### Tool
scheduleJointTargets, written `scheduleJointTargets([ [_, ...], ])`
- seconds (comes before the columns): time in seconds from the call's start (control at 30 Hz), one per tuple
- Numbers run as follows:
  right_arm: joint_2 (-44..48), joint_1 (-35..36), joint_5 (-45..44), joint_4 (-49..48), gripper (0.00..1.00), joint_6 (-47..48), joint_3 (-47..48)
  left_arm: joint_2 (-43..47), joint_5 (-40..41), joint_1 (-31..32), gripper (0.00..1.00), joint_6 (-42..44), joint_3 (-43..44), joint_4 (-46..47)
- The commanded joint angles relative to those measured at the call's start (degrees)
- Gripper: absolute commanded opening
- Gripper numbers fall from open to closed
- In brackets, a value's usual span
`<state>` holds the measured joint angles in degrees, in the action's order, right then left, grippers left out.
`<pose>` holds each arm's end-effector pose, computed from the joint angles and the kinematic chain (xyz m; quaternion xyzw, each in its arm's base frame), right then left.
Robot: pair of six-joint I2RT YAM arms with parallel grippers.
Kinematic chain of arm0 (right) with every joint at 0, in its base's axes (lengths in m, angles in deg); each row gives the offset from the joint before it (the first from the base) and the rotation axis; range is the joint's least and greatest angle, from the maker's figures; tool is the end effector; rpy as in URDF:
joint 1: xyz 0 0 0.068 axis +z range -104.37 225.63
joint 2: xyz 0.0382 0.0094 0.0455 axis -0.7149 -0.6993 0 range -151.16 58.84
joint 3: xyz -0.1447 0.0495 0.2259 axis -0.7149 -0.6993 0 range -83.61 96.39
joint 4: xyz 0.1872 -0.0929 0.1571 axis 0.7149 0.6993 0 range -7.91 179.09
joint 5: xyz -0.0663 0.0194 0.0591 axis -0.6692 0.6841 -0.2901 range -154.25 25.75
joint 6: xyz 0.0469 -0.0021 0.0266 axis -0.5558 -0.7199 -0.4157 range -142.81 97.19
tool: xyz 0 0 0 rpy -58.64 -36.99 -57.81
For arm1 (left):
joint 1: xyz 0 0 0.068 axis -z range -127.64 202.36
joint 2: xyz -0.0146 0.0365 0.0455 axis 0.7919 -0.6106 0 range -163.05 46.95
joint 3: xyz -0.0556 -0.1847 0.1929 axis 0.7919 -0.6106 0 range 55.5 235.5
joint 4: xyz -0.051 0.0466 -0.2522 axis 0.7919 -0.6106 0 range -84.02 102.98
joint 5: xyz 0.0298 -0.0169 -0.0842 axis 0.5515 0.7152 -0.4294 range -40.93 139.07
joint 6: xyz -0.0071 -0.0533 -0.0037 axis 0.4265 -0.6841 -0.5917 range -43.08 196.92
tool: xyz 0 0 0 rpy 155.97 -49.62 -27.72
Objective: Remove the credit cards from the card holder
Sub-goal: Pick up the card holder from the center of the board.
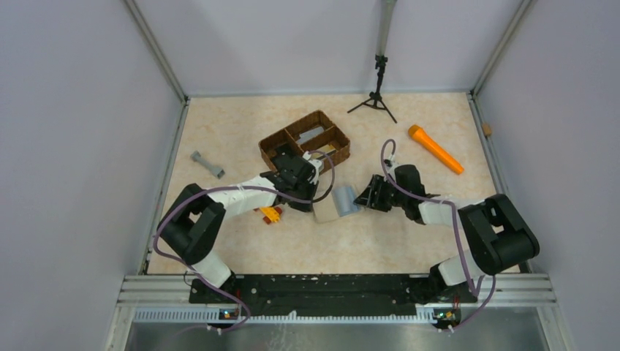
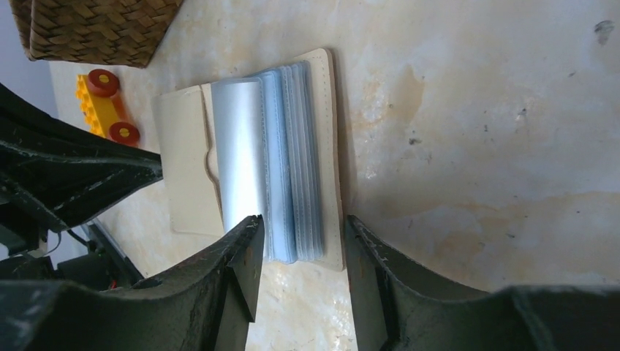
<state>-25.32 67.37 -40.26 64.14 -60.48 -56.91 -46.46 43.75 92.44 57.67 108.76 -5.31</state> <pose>0.2340 0.1089 0.1340 0.0347 0.8885 0.3700 0.2692 0.2420 -0.2079 0.1717 0.1862 0.9432 -0.1732 0.2140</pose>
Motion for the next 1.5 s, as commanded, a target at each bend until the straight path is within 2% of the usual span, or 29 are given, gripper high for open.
scheduleJointTargets([
  [0.0, 0.92, 0.68, 4.34, -3.1, 0.44, -2.63, 1.2, -0.58, -0.12, 0.05, 0.0, 1.92, -1.29, 3.55],
  [0.37, 6.16, 0.72, 9.66, -6.57, 0.34, -6.75, 0.74, -3.04, -2.13, 0.05, 0.0, 2.11, -1.25, 5.43],
  [0.7, 4.31, 1.42, 10.07, -1.69, 0.29, -3.36, 3.54, -3.31, -2.27, 0.03, 0.0, 2.17, -1.31, 6.11],
  [0.83, 4.0, 2.99, 6.98, 3.73, 0.28, -0.36, 5.65, -3.52, -2.6, 0.05, 0.0, 2.35, -1.14, 6.33],
  [1.1, 4.09, 5.44, 1.61, 9.18, 0.24, 2.64, 8.48, -3.73, -2.76, 0.04, 0.0, 2.37, -1.14, 6.46],
  [1.47, 3.73, 8.49, -6.49, 16.43, 0.22, 7.13, 11.98, -3.52, -2.76, 0.01, 0.0, 2.37, -1.22, 6.5],
])
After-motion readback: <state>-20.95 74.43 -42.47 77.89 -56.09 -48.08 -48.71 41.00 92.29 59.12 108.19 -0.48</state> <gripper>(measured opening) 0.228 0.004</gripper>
